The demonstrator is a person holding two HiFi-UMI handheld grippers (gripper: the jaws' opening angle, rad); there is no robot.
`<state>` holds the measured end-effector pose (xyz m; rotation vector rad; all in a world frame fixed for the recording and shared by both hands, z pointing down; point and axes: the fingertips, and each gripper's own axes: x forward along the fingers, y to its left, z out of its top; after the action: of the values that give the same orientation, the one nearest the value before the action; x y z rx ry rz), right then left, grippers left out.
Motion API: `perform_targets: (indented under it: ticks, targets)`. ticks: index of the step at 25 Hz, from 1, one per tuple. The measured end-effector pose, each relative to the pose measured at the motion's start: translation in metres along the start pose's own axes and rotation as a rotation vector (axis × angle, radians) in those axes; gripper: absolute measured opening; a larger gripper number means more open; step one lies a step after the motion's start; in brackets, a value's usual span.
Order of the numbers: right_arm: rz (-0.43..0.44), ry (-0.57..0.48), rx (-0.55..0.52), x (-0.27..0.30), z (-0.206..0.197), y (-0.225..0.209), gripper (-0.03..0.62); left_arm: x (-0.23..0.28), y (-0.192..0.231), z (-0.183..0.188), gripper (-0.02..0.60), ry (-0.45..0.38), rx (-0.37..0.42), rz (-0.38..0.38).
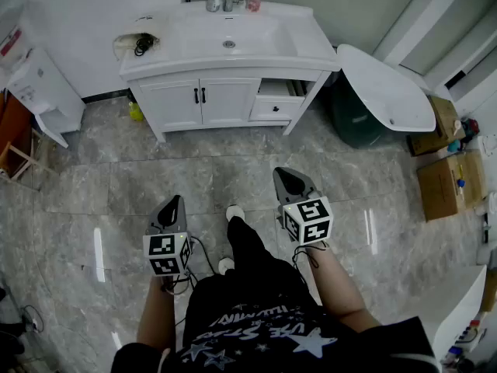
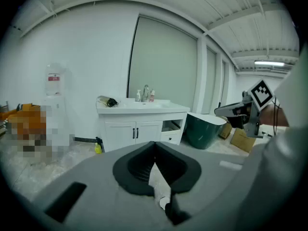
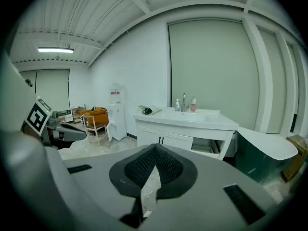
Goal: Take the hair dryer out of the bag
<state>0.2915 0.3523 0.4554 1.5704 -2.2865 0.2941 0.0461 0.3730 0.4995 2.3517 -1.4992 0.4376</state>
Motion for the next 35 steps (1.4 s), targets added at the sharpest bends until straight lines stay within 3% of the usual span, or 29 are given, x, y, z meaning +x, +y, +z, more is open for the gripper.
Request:
perform_targets:
  ticks: [11, 22, 27, 30, 32, 34, 35]
  targets:
    - [0.009, 0.0, -0.018, -0.033, -0.01, 0.017, 0.002, -0.029, -0.021, -0.011, 0.02, -0.011, -0.008, 0.006]
    - [0.046, -0.058, 0.018, -0.027, 0.008, 0.038, 0.011, -0.049, -0.002, -0.009, 0.02, -0.052, -0.016, 0.043]
    - [0.117, -0.053, 0.063, -0.002, 0.019, 0.047, 0.193, -0.046, 0.018, 0.009, 0.023, -0.099, -0.024, 0.093]
    - [0.16, -0.042, 0.082, 0.028, 0.029, 0.047, 0.253, -0.031, 0.032, 0.024, 0.025, -0.124, -0.027, 0.097]
    - [0.177, -0.03, 0.097, 0.053, 0.032, 0.043, 0.279, -0.014, 0.04, 0.031, 0.083, -0.124, -0.027, 0.086]
    - [0.19, -0.015, 0.108, 0.08, 0.034, 0.037, 0.287, 0.006, 0.05, 0.037, 0.217, -0.114, -0.029, 0.078]
    - [0.197, -0.009, 0.113, 0.094, 0.036, 0.034, 0.288, 0.017, 0.056, 0.04, 0.226, -0.107, -0.029, 0.079]
